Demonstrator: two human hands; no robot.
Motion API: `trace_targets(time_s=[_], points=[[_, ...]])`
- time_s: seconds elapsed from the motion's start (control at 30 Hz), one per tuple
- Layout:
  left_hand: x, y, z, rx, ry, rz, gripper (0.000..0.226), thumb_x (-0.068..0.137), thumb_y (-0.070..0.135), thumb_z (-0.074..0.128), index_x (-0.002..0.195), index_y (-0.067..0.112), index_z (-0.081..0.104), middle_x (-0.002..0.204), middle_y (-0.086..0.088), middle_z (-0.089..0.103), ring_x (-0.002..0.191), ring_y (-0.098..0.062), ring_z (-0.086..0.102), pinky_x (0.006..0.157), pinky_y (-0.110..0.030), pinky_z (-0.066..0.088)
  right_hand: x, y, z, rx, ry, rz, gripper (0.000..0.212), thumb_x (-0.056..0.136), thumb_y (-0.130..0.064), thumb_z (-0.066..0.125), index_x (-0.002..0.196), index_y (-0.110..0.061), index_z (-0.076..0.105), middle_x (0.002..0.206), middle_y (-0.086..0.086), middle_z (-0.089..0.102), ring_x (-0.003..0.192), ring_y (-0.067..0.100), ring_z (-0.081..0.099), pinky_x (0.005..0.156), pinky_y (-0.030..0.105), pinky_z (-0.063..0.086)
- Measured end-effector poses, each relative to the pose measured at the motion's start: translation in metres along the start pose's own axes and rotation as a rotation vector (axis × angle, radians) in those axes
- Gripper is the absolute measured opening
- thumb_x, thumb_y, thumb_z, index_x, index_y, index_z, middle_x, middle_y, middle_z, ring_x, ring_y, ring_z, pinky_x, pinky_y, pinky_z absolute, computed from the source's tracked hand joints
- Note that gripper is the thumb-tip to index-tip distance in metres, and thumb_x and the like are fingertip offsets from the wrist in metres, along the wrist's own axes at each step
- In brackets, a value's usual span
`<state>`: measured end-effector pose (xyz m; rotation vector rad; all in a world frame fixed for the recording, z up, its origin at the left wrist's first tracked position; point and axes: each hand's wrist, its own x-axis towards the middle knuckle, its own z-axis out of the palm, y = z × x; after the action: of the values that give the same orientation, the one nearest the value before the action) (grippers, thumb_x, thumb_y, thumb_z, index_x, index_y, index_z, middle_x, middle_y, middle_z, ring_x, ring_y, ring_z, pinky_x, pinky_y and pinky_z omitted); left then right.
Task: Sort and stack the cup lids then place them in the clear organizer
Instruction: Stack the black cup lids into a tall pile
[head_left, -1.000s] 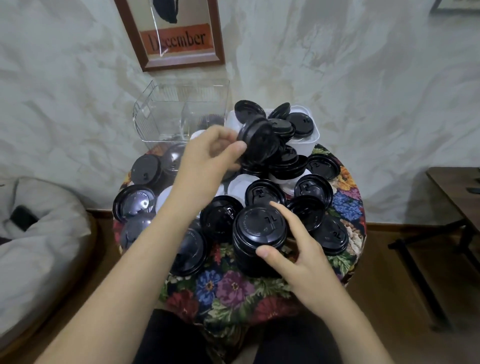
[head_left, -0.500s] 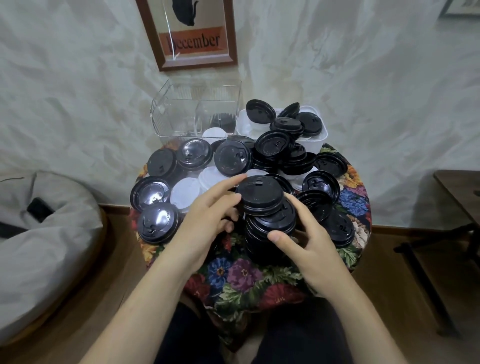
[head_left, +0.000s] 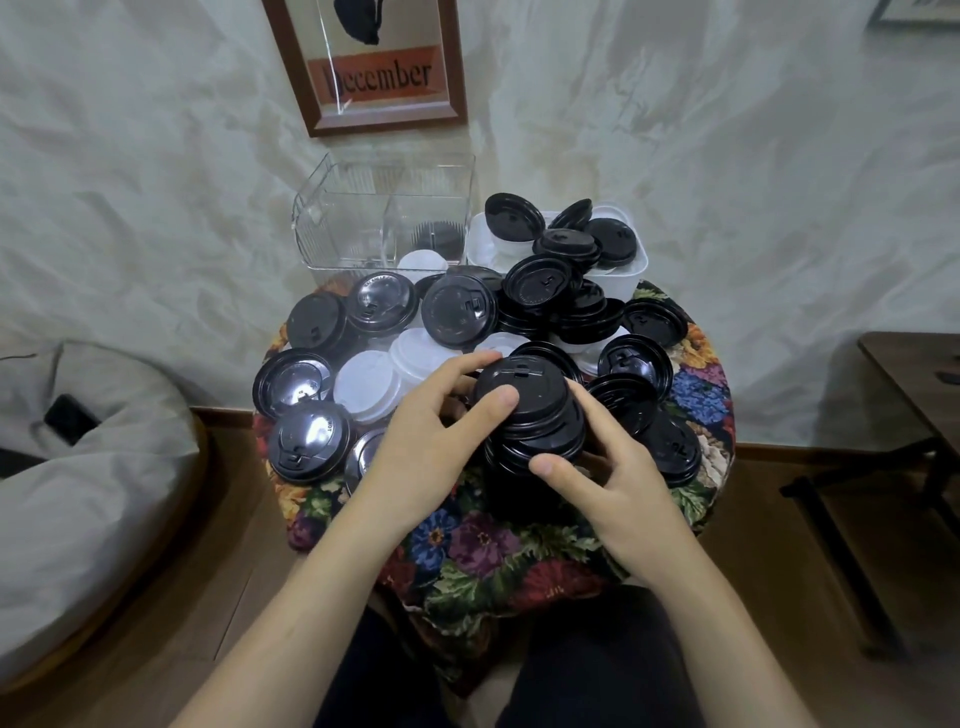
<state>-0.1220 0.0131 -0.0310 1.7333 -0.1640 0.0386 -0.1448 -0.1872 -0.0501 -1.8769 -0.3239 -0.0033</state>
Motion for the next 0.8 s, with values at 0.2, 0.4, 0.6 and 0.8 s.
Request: trace_targets(time_s=[0.2,0.4,0.6,0.8], points=[[-0.0023,0.0019,0.007,-0.03,-0.024,-0.004,0.045,0.087,0.056,0.073,0.126,0.034,0.064,0.124,0.019,0.071,0.119,-0.001,0.064,0.097,-0.02,0.05,0.0006,0.0007,-0.0016,0.033,-0.005,-0.002,0.073,0.088,-0.044,0.075,0.153,-0.043,0.042,0.139,-0.034,0.059,0.133,-0.006,0.053,0.113,0.029,0.042],[-0.0031,-0.0007,0.0094,0.024,-0.05,0.035,0.049,0.083,0.055,0.072,0.13,0.042,0.065,0.13,0.019,0.068,0.124,-0.004,0.062,0.106,-0.032,0.049,0.0007,0.0053,-0.0021,0.016,0.01,0.014,0.099,0.082,-0.063,0.078,0.163,-0.043,0.025,0.146,-0.031,0.054,0.138,-0.006,0.048,0.119,0.041,0.04],[-0.0045,0.0017,0.0093,0.047,-0.05,0.057,0.043,0.084,0.046,0.075,0.125,0.048,0.065,0.124,0.02,0.071,0.118,-0.002,0.066,0.101,-0.026,0.052,-0.0004,0.0043,-0.006,-0.013,-0.027,-0.015,0.084,0.086,-0.055,0.075,0.157,-0.054,0.03,0.144,-0.034,0.054,0.136,-0.005,0.051,0.117,0.043,0.042],[-0.0042,-0.0012,0.0083,0.026,-0.072,0.061,0.048,0.082,0.051,0.076,0.129,0.049,0.063,0.127,0.019,0.071,0.119,-0.005,0.066,0.102,-0.027,0.052,-0.0002,0.0027,-0.005,0.036,-0.018,-0.024,0.08,0.083,-0.08,0.061,0.153,-0.05,0.038,0.141,-0.031,0.057,0.134,-0.002,0.054,0.113,0.046,0.046]])
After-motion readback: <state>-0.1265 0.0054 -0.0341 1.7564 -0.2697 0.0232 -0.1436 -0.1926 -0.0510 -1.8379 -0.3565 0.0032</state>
